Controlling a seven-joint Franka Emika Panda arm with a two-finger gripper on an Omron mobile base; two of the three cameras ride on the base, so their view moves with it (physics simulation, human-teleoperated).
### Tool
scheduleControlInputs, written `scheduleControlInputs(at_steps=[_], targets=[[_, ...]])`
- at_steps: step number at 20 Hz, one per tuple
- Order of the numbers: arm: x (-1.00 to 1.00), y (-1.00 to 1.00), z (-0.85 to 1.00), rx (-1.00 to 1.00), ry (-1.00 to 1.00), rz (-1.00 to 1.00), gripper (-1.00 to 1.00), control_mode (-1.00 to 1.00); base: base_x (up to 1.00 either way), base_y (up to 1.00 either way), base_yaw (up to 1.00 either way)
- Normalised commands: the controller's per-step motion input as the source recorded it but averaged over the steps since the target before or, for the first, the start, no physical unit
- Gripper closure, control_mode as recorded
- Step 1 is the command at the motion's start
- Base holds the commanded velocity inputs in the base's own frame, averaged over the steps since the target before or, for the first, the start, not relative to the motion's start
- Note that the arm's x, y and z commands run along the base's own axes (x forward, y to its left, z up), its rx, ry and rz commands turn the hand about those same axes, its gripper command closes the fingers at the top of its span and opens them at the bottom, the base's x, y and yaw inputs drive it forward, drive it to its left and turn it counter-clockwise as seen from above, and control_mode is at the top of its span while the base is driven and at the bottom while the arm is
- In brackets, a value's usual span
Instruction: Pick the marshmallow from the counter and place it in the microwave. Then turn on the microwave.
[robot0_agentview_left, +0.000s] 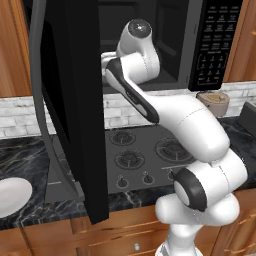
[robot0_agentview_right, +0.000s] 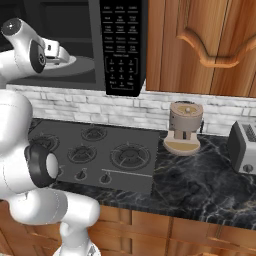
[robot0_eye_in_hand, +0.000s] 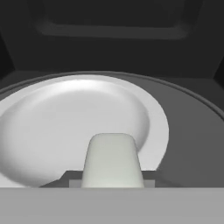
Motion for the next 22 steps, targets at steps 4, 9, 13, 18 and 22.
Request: scheduleControlInputs(at_steps=[4,9,13,18,22], targets=[[0.22,0.14,-0.15,-0.02,0.05,0.0,-1.0,-1.0,0.0,0.0,0.0],[0.13,0.13,-0.03,-0.02,0.03,0.0,-1.0,-1.0,0.0,0.0,0.0],[0.0,0.03,0.0,0.0,0.0,0.0,-1.0,-1.0,0.0,0.0,0.0],[-0.11,0.03,0.0,0.0,0.0,0.0,-1.0,-1.0,0.0,0.0,0.0],[-0.45,-0.01,0.02,0.0,-0.08,0.0,-1.0,-1.0,0.0,0.0,0.0]])
